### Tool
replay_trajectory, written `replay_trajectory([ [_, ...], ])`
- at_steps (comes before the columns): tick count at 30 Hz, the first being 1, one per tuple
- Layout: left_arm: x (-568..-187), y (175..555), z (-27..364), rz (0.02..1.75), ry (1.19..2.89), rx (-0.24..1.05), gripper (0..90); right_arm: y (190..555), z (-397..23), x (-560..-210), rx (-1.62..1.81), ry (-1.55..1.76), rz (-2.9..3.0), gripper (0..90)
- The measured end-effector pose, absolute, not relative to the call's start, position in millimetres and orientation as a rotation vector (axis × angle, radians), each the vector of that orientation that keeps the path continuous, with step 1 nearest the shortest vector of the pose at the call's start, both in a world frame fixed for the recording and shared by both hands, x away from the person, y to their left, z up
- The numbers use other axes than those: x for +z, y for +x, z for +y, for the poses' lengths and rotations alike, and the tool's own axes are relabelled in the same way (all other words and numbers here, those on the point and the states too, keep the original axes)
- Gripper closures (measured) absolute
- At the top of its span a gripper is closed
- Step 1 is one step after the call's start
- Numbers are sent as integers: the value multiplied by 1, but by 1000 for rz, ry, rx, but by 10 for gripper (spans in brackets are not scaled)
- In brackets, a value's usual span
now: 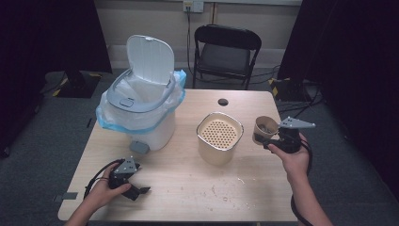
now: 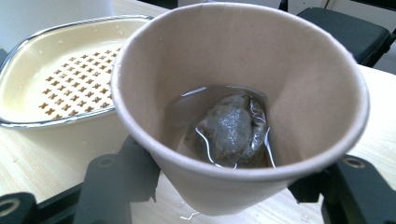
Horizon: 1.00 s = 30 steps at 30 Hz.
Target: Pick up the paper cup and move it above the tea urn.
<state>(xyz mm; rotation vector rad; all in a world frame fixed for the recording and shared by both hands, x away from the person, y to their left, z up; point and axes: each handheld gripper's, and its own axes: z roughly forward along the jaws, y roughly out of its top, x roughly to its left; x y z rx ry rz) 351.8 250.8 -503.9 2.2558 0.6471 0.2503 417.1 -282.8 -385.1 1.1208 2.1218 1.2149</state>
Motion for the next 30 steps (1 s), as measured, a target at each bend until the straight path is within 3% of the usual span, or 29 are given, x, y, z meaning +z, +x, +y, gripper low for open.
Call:
replay_trajectory([
  [30, -504, 352, 251, 650, 2259, 256, 1, 462, -259, -368, 1209, 1136, 2108, 409],
])
